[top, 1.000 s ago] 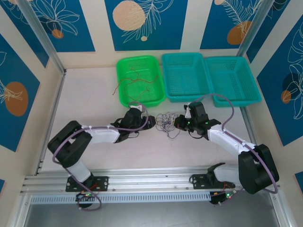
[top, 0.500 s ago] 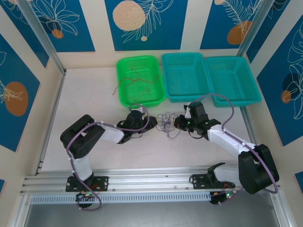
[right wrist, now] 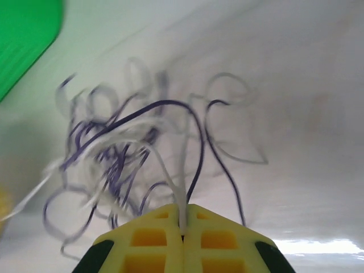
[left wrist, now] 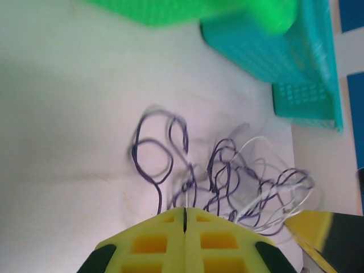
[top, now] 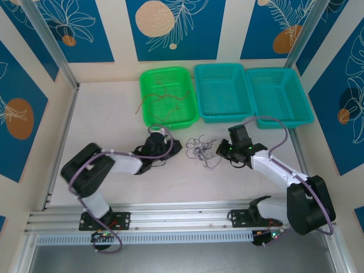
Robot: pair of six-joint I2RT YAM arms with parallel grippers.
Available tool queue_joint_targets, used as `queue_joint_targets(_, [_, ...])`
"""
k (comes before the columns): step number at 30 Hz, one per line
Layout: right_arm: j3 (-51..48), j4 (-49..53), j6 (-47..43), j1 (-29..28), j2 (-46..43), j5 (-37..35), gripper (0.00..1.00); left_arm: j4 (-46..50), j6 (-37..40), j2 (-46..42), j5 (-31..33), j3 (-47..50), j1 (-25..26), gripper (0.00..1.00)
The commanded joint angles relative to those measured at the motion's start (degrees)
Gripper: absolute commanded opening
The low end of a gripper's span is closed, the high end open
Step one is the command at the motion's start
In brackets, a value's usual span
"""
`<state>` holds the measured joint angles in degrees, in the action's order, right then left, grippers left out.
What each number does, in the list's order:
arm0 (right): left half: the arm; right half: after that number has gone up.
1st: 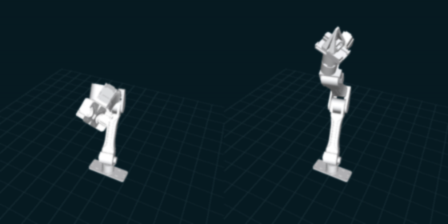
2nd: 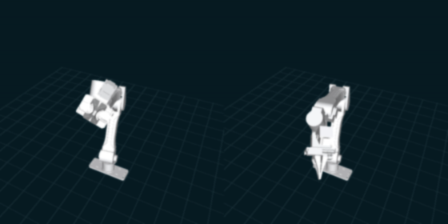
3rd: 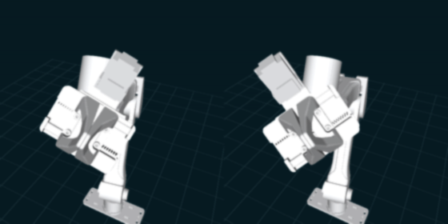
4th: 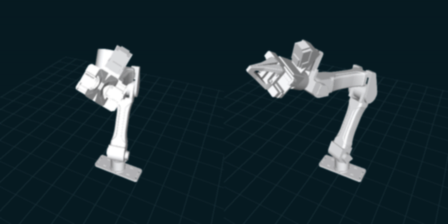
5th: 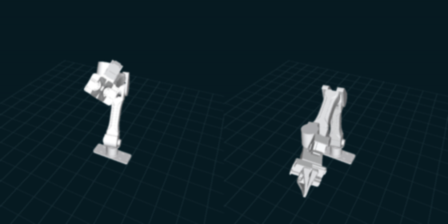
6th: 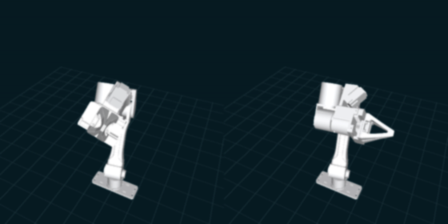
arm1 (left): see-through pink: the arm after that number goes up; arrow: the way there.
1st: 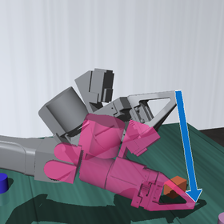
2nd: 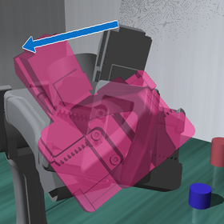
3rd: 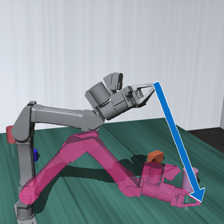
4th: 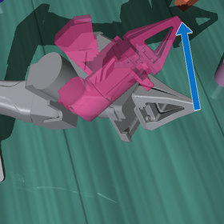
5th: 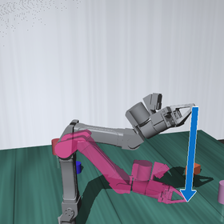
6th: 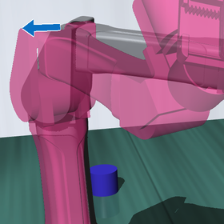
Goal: Untangle the cables
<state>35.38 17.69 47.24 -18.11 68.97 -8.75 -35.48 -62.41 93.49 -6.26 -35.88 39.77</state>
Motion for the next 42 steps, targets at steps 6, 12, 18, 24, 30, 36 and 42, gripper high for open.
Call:
queue_joint_targets(6, [-8.4, -0.3, 5.8, 13.6, -5.2, 4.5, 0.20, 16.2, 9.8, -19.4, 5.1, 6.9, -11.1, 0.00])
queue_joint_targets(12, [-1.0, 4.0, -1.5, 7.8, -8.1, 6.2, 0.58, 18.4, 17.3, -22.2, 1.9, 5.7, -10.5, 0.00])
queue_joint_targets(18, [6.1, 4.7, -8.0, -12.6, -9.8, -12.5, 0.83, 23.7, 24.2, -25.3, 4.9, 3.9, -9.7, 0.00])
queue_joint_targets(24, [15.2, 6.5, -3.2, -23.1, 7.0, -14.9, 0.82, 25.2, 26.4, -27.0, 6.4, 3.3, -9.6, 0.00])
queue_joint_targets(30, [19.6, 14.2, 7.9, -24.4, 22.6, -21.5, 0.70, 32.4, 28.7, -33.5, 14.5, 3.5, -9.8, 0.00])
queue_joint_targets(36, [9.7, 11.2, 10.9, -13.1, 18.6, -22.6, 0.31, 47.1, 30.0, -46.7, 28.7, 3.9, -14.1, 0.00])
queue_joint_targets(42, [-0.5, -0.4, 4.5, 1.8, 7.5, -11.2, 0.27, 47.0, 33.2, -50.8, 20.4, 7.1, -19.2, 0.00])
